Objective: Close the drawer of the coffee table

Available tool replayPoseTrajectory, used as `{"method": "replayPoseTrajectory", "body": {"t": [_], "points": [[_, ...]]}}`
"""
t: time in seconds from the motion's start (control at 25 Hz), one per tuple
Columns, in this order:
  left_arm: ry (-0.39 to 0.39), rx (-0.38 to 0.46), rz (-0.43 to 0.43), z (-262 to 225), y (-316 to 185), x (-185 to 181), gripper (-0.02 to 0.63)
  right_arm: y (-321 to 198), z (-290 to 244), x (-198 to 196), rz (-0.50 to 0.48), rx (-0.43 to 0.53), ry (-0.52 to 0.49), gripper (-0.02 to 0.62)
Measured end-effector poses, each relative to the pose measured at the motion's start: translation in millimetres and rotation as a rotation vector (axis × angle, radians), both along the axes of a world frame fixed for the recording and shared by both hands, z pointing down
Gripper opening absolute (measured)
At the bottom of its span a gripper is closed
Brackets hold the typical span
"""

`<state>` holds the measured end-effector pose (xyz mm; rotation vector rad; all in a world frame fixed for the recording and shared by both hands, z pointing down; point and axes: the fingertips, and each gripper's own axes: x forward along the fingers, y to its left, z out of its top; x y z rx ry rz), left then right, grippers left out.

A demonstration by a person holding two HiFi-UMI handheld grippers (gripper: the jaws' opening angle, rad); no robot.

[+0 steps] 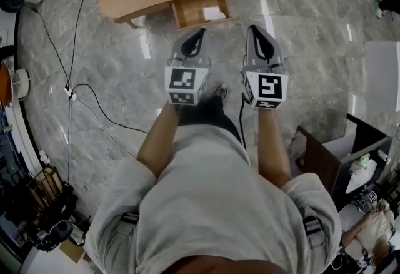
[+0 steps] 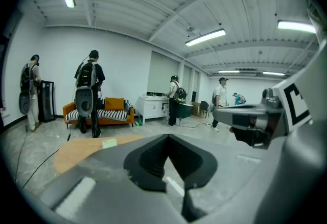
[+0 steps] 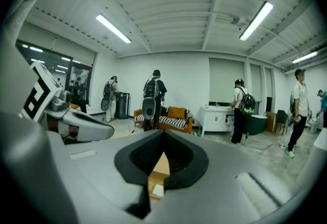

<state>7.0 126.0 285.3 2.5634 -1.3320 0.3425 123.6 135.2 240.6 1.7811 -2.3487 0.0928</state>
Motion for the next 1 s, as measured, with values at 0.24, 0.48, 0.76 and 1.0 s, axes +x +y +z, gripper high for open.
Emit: {"method": "replayPoseTrajectory", "body": {"t": [0.24,0.48,0.76,1.0], "points": [[-0.020,-0.120,-0.136,55.1,-57.4,-62.7,0.020,-56.1,50.1,-7.6,-0.004,-0.145,-0.080,0.007],[0.051,-0.165,-0.179,81.3,-118.8,-85.3,0.020,-109.4,77.4,-37.9,-0.036,-0.209,-0.039,0.008],[0.002,-0.293,-0.228,158.6,-171.0,-121.5,0.020,-161.3,144.7,-56.9,-0.072,-0.359,-0.046,0.007],[-0.027,-0.418,-0.238,244.4,-173.2,-134.5,0.020,-182.7,237.6,-76.7,-0.134,-0.447,-0.009,0.007]]}}
